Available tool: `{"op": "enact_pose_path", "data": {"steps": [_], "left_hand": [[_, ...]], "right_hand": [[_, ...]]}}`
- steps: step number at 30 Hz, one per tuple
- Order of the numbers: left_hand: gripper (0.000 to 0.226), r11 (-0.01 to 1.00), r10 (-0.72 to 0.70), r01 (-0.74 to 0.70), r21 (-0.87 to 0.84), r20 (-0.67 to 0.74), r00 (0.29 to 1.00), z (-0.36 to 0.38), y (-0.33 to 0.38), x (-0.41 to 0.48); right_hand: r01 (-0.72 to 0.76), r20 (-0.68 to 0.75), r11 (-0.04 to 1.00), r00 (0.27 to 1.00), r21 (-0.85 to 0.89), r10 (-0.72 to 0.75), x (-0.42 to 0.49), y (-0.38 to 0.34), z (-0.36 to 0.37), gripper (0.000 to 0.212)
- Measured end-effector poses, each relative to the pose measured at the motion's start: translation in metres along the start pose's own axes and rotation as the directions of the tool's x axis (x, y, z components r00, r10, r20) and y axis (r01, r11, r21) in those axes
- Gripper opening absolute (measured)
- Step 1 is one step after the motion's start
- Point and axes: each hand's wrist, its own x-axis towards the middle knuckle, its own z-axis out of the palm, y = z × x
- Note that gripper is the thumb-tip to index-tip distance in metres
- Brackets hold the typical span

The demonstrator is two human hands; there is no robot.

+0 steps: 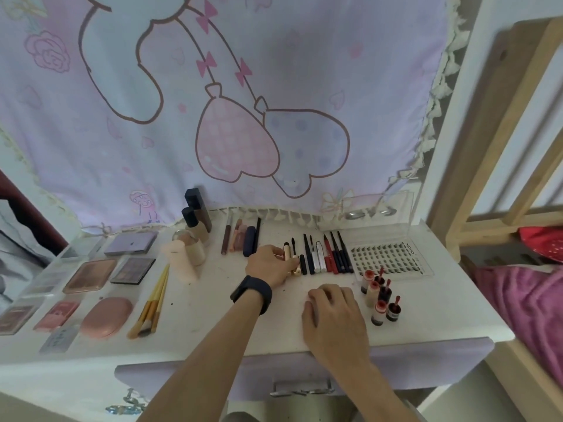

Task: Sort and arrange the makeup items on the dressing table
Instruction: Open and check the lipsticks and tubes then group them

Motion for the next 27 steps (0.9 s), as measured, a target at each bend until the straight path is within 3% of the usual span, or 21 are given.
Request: {"op": "enact_pose_path", "data": {"steps": [20,24,27], "left_hand": [[0.032,0.996,0.090,-0.090,-0.010,0.008,0.996,-0.016,0.002,0.000],[0.031,0.949,0.259,-0.223,0.221,-0.152,0.954,-0.028,-0.011,0.008],[0.038,0.888,0.309,-0.219,0.404,-0.174,0.935,-0.037,-0.022,0.014]], "right_hand": [[0.002,0.004,1.000,1.000,0.018,-0.002,0.000,0.001,-0.002,0.017],[0.004,-0.011,1.000,1.000,0.009,-0.004,0.000,0.001,-0.001,0.017],[0.014,-0.023,1.000,1.000,0.009,-0.014,0.000,0.001,-0.001,0.018]]}}
